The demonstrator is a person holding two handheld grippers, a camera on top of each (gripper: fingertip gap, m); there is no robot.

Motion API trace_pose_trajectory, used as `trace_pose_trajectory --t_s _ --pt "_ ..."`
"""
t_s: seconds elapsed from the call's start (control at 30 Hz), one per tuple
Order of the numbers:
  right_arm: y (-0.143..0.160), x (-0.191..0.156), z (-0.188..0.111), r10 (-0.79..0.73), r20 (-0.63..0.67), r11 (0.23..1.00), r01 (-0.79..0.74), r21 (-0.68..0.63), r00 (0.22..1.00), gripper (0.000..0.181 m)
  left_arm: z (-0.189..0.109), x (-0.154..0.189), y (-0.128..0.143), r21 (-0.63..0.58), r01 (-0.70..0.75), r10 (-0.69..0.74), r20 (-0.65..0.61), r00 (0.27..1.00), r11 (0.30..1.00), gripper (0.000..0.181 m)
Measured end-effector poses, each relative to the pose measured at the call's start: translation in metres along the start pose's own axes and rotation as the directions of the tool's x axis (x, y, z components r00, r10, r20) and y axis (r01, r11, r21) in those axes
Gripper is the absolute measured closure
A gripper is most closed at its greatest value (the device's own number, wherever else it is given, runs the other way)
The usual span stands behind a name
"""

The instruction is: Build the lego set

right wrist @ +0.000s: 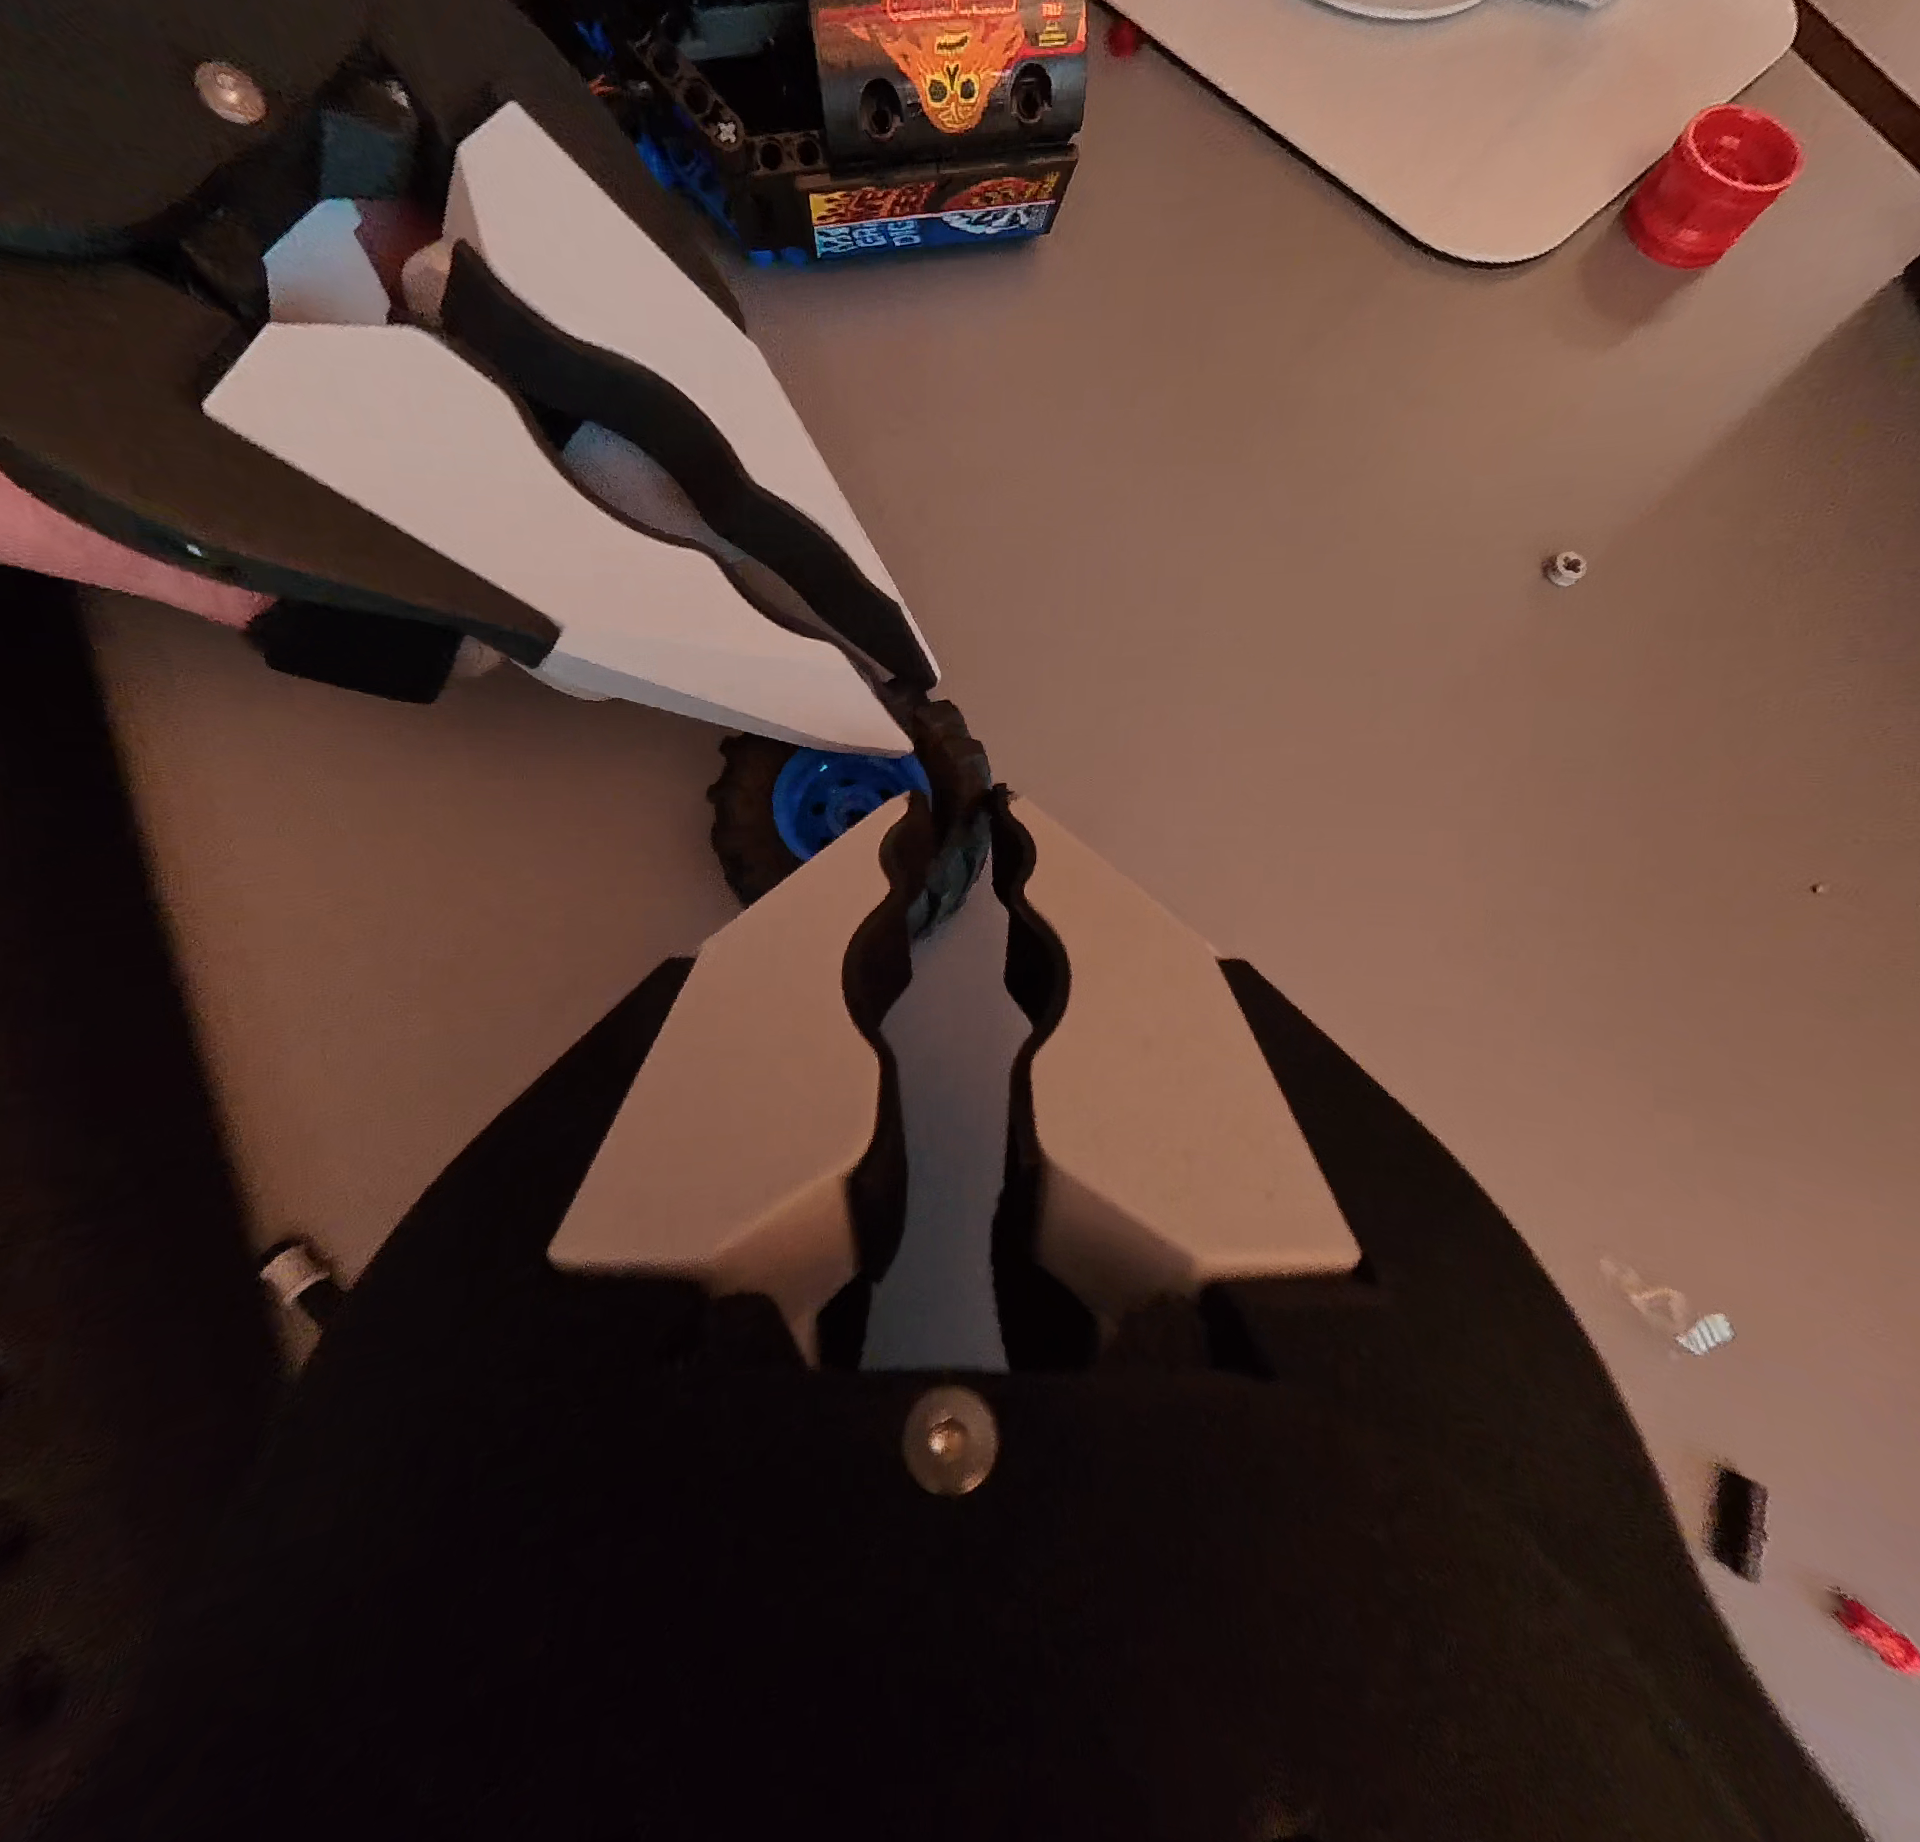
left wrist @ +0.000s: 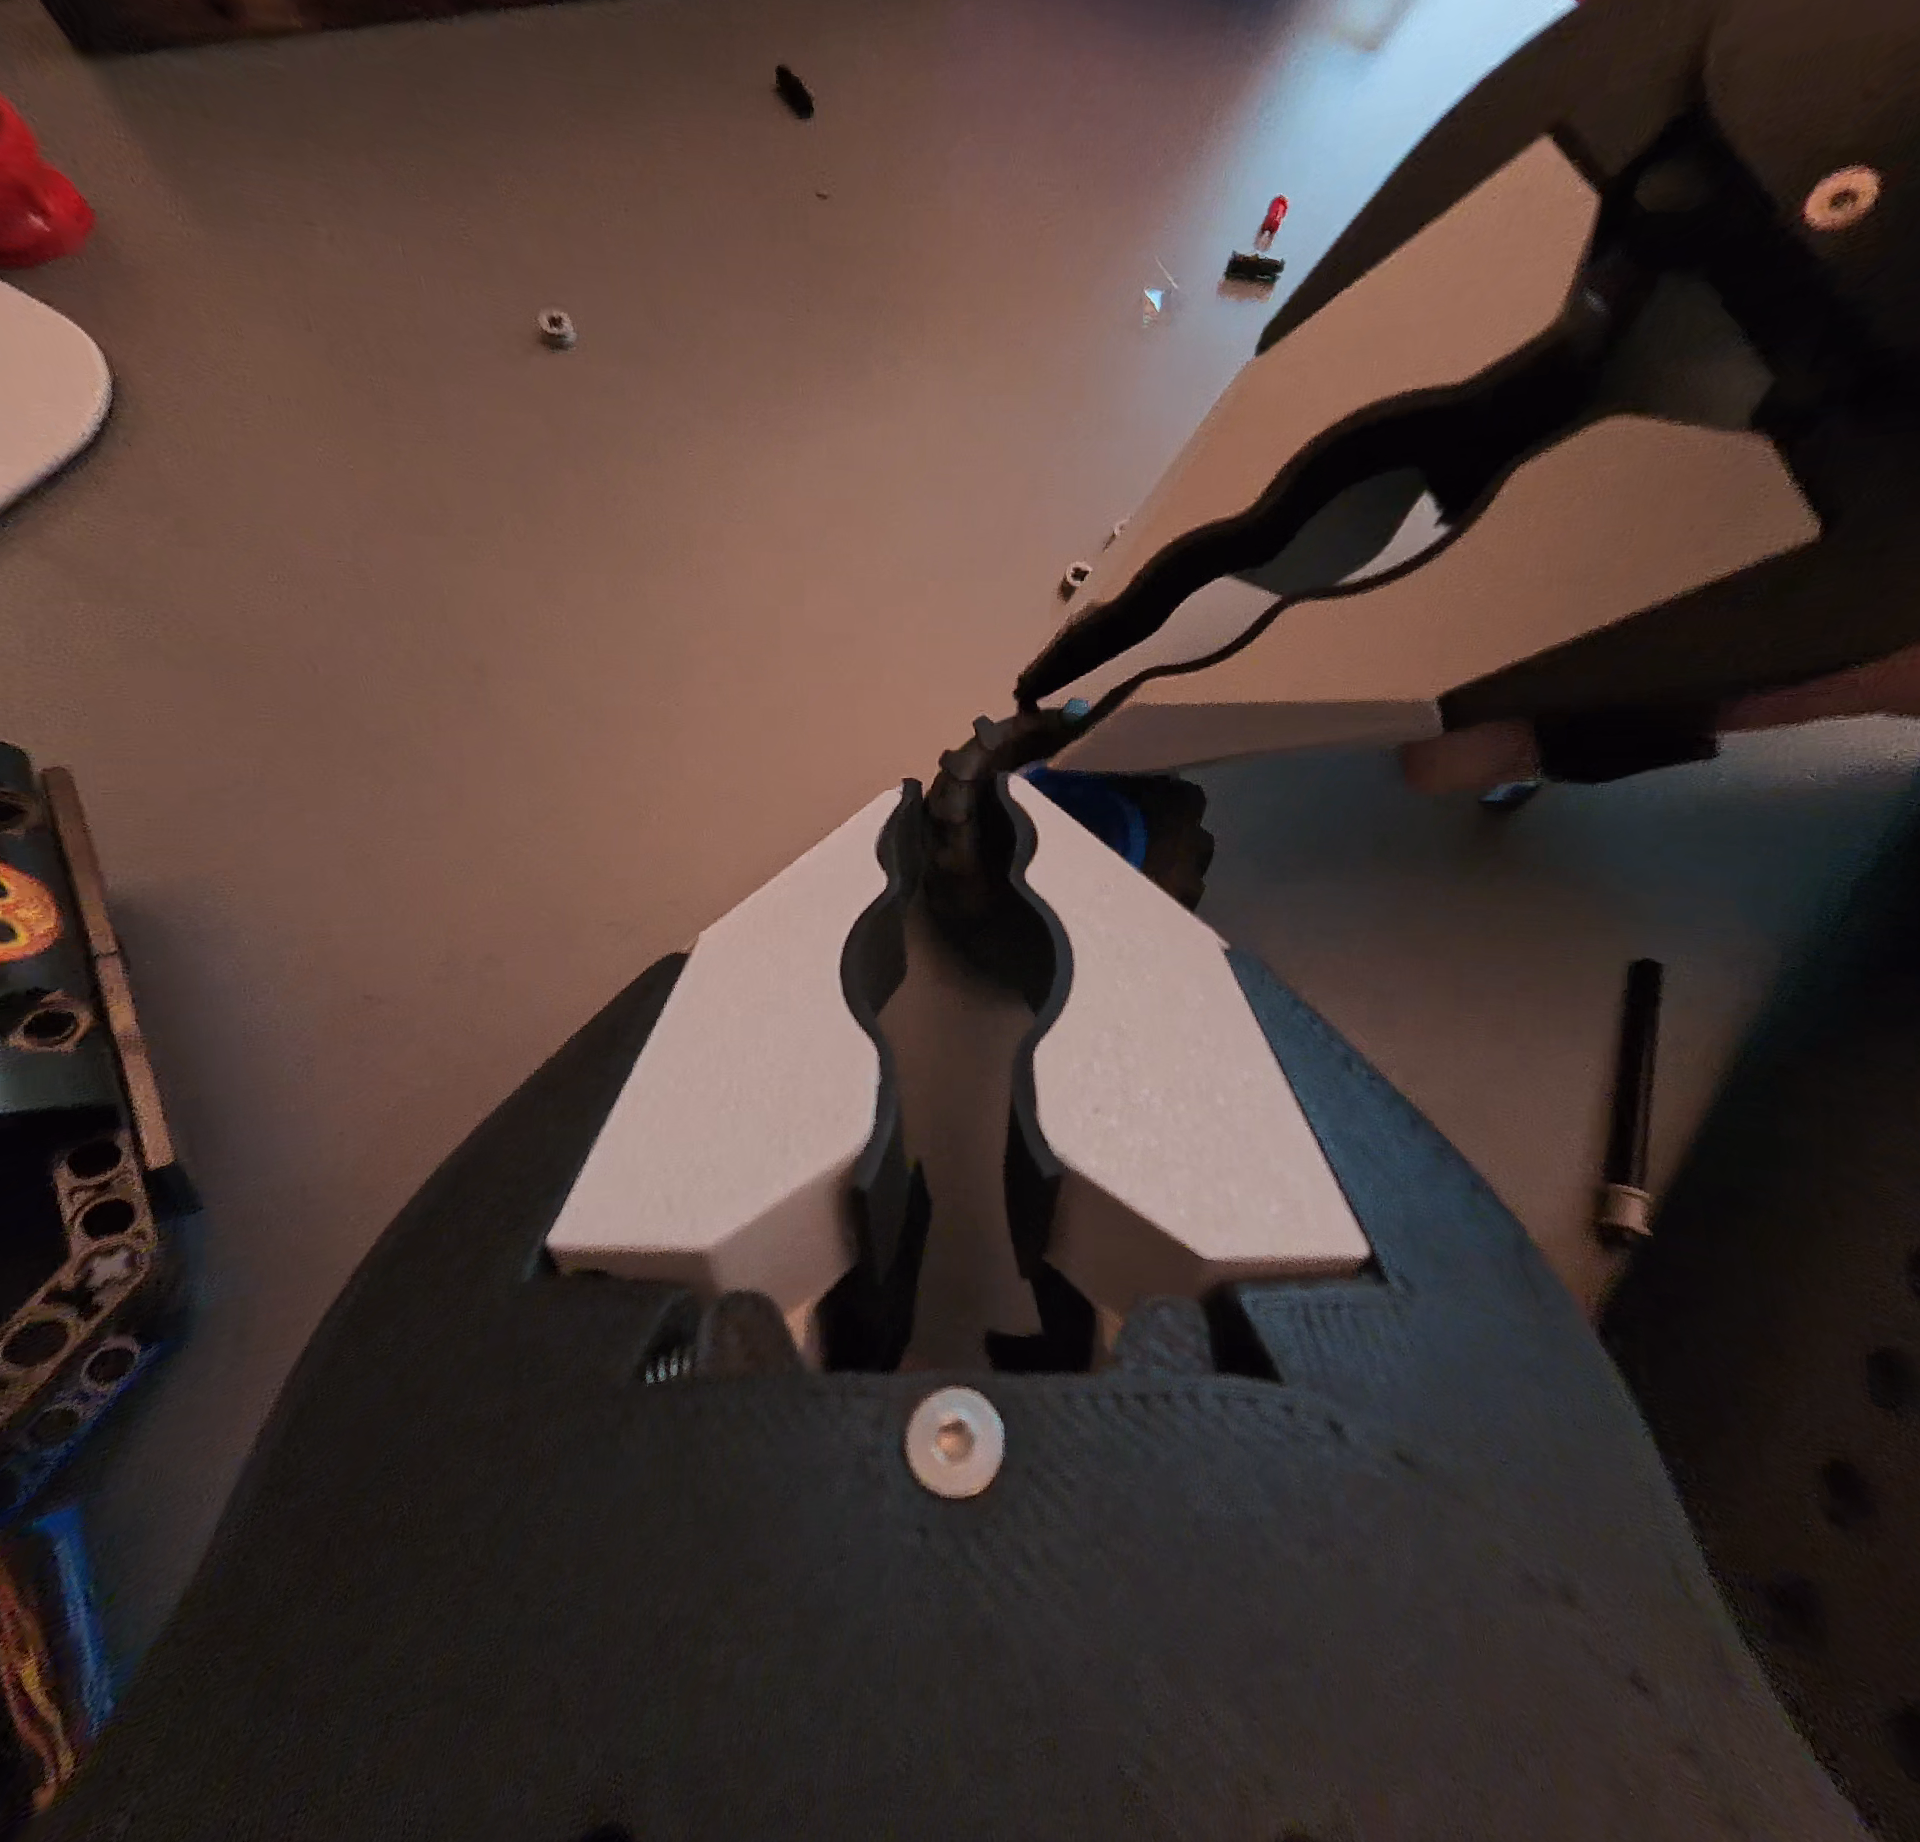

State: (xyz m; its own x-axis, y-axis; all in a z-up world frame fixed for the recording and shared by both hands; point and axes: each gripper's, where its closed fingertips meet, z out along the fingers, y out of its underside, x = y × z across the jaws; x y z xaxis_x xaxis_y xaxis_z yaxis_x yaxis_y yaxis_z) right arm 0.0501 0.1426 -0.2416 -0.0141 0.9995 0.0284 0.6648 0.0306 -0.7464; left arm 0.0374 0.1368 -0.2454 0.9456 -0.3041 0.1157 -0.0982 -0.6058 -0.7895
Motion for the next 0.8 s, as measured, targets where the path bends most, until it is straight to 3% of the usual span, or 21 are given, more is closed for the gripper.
trace_pose_trajectory --t_s 0.2,0.4,0.8 --pt "0.005 0.001 -0.012 0.046 0.03 0.999 -0.046 -0.005 0.998 0.181 -0.001 0.003 0.008 -0.022 -0.034 0.034 -0.009 0.999 0.999 0.164" --pt "0.004 -0.003 -0.01 0.09 0.059 0.996 -0.089 -0.012 0.994 0.172 -0.001 0.002 0.008 -0.03 -0.061 0.061 0.008 0.998 0.998 0.164" --pt "0.008 -0.001 -0.006 0.069 -0.026 0.993 -0.071 -0.094 0.997 0.174 -0.001 0.003 0.009 -0.037 -0.129 0.131 0.055 0.99 0.991 0.164"
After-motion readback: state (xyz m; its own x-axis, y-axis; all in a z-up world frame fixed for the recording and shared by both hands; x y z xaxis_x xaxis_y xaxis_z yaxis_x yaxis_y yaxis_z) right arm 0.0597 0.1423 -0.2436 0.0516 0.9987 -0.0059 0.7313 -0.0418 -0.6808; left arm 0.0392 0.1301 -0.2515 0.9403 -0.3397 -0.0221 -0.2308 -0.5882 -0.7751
